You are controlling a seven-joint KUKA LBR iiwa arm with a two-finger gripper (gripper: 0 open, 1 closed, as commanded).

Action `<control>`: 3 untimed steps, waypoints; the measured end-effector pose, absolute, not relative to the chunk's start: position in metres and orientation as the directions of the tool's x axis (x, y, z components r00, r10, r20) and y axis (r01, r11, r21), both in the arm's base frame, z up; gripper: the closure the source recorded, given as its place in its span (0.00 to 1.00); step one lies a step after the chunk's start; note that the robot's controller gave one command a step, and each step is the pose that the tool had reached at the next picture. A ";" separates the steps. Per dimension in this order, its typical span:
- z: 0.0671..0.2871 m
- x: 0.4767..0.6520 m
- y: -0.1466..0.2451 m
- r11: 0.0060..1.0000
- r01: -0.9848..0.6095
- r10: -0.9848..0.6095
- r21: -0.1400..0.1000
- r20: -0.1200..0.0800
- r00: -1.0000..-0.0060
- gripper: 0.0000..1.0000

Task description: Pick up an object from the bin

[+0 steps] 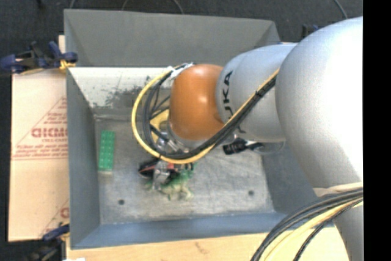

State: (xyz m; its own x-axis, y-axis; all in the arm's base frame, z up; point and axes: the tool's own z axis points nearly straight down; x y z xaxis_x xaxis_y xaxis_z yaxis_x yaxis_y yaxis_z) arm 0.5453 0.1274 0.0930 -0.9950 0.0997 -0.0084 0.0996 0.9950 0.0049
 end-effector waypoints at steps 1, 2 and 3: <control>0.164 0.549 0.122 0.992 0.128 0.128 0.001 -0.001 -0.992 1.00; 0.164 0.549 0.122 0.992 0.129 0.129 0.001 -0.001 -0.992 1.00; 0.204 0.556 0.124 0.990 0.138 0.138 -0.001 0.003 -0.990 1.00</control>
Offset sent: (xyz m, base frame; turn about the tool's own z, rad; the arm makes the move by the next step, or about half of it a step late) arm 0.0000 0.0000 0.0000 0.0000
